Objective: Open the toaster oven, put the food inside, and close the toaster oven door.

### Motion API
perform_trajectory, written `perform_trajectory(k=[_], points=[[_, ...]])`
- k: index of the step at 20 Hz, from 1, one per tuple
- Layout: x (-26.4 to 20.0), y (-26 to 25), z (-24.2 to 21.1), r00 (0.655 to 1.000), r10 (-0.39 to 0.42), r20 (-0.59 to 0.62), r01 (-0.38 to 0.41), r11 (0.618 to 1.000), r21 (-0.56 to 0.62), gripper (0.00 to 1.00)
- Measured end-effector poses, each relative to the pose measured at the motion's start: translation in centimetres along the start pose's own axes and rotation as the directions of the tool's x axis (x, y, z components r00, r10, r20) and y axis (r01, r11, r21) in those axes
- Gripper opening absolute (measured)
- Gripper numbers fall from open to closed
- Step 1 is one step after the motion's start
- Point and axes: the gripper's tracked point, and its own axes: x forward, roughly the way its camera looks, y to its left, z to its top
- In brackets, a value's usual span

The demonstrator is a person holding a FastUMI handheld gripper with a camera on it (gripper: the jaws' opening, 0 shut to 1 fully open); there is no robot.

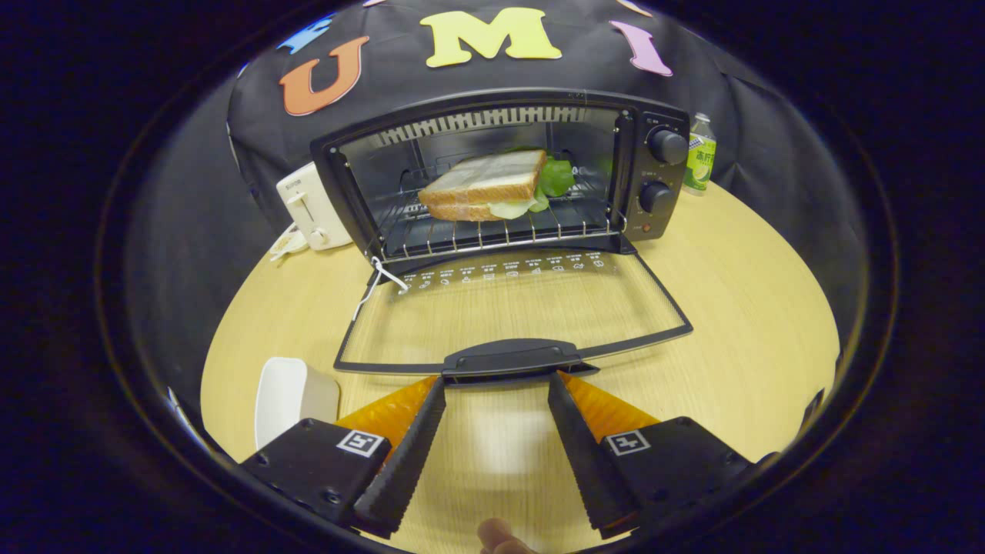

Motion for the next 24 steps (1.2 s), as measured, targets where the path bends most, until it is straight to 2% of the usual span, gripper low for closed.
perform_trajectory(k=[8,11,16,20,24], points=[[-2.1,0.3,2.6,0.994,-0.022,0.108,0.021,1.0,0.018,0.89],[-2.5,0.5,3.5,0.986,-0.044,0.162,0.045,0.999,-0.002,0.89],[-3.0,0.8,4.7,0.974,-0.035,0.223,0.041,0.999,-0.022,0.89],[-3.7,1.2,6.7,0.948,-0.02,0.316,0.028,0.999,-0.021,0.9],[-4.4,1.3,9.0,0.909,-0.005,0.418,0.015,1.0,-0.02,0.9]])
